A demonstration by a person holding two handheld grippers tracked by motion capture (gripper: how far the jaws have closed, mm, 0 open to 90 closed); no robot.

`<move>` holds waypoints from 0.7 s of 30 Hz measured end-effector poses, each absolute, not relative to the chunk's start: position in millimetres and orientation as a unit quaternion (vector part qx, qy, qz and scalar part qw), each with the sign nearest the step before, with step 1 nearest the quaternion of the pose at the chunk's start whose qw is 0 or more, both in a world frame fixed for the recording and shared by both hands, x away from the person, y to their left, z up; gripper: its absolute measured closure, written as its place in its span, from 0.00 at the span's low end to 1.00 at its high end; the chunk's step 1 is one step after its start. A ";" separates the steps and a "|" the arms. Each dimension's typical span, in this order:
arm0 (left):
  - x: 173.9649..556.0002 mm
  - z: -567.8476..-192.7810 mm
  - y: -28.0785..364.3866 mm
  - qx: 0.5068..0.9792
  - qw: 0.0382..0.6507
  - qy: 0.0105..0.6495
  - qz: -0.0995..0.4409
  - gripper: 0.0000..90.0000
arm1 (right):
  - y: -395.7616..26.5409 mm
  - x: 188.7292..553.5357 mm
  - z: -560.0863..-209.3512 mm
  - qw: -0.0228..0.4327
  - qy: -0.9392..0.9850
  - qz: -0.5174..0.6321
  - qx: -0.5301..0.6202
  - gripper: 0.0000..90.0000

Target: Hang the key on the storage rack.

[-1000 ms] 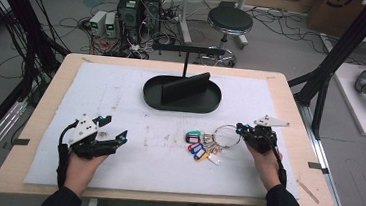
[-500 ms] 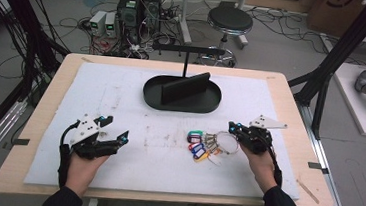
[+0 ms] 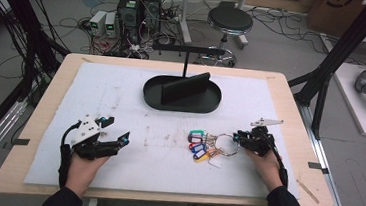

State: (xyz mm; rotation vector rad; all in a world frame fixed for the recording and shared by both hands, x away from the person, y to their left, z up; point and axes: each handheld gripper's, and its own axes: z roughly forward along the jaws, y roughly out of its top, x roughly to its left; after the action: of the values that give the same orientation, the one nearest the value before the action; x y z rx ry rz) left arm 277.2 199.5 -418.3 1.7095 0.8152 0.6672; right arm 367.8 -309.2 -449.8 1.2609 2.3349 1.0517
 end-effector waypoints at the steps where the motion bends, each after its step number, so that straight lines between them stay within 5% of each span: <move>1: 277.7 -418.6 199.6 0.719 0.535 0.342 0.282 0.28 | -308.8 367.0 -451.1 0.142 0.813 0.360 0.435 0.79; 4: 278.2 -418.8 198.6 0.718 0.536 0.344 0.281 0.28 | -302.9 361.1 -451.4 0.171 0.822 0.345 0.420 0.85; 6: 278.3 -418.4 197.6 0.719 0.536 0.342 0.281 0.28 | -300.7 359.8 -451.4 0.171 0.827 0.343 0.411 0.97; 21: 277.4 -419.2 196.2 0.718 0.536 0.343 0.283 0.28 | -310.8 356.7 -428.2 0.177 0.762 0.447 0.433 0.98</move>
State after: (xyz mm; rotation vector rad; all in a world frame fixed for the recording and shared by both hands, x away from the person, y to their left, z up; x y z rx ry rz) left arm 277.4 196.2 -419.2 1.7088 0.8159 0.6735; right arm 356.7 -310.8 -428.2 1.2254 2.1573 1.2654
